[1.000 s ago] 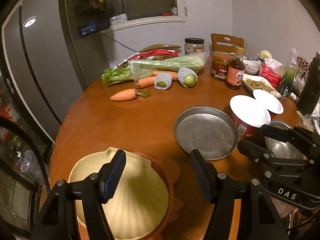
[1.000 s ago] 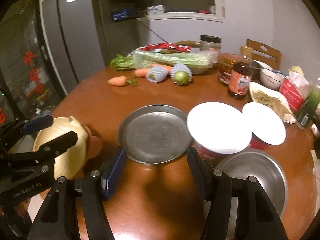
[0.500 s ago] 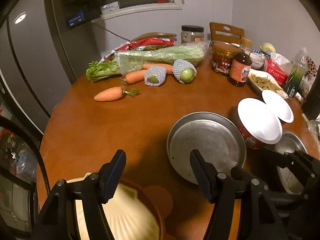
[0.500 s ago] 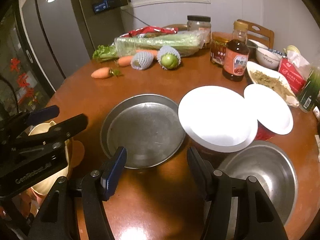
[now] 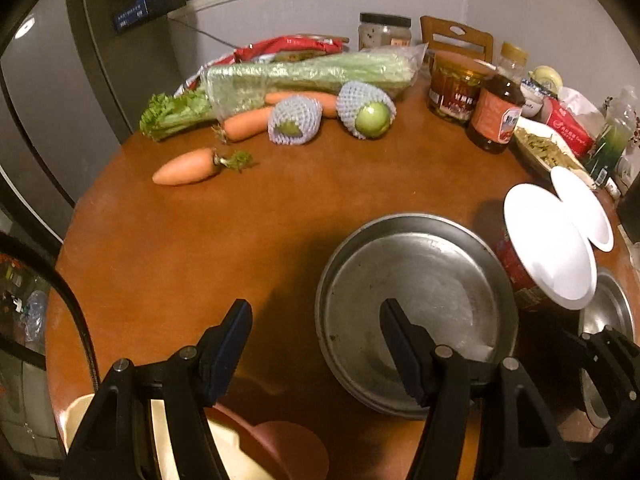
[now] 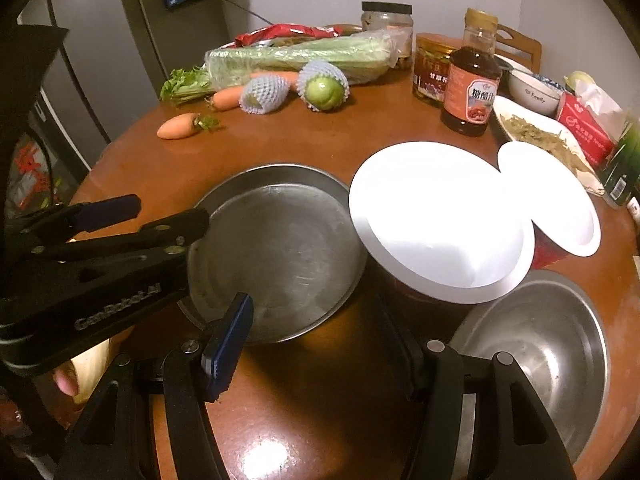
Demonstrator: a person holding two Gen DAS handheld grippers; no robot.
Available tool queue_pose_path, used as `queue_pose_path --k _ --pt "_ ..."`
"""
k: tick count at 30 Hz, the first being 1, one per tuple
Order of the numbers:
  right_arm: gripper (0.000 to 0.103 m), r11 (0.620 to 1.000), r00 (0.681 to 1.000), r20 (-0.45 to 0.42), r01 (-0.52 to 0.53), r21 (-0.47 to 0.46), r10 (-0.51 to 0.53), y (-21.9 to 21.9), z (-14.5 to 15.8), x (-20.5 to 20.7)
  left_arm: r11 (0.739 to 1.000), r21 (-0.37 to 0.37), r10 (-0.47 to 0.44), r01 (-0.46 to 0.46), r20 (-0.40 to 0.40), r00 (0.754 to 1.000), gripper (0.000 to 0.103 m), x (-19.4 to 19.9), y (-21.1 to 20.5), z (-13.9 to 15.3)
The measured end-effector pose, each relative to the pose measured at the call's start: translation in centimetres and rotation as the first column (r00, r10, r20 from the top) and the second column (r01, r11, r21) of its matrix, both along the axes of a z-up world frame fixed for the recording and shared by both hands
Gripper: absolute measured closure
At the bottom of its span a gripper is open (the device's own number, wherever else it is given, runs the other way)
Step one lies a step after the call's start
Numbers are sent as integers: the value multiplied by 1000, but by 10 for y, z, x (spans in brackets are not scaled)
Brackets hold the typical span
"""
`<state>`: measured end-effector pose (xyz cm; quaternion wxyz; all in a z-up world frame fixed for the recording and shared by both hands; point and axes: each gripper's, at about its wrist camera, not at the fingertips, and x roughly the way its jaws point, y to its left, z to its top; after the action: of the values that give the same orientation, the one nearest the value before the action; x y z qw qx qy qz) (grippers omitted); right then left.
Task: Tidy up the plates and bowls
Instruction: 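Grasp the grey metal tray rim with the left tool and lift it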
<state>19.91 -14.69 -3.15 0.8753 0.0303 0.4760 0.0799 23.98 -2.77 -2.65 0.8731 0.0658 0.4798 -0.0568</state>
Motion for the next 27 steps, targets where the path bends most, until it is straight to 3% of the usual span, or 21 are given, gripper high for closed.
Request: queue_pose_path --k 7,17,27 --pt "39 1000 1000 -4 -21 -16 21 4 -4 5 1000 -16 9 -10 -30 1000 38 8 2 -13" --pt "55 998 999 12 -32 -49 33 7 -7 11 997 -64 -41 36 -73 996 72 9 -4 -22" --pt "60 997 998 34 -48 -62 50 6 -5 10 995 -94 -42 35 -74 996 73 1 3 -19"
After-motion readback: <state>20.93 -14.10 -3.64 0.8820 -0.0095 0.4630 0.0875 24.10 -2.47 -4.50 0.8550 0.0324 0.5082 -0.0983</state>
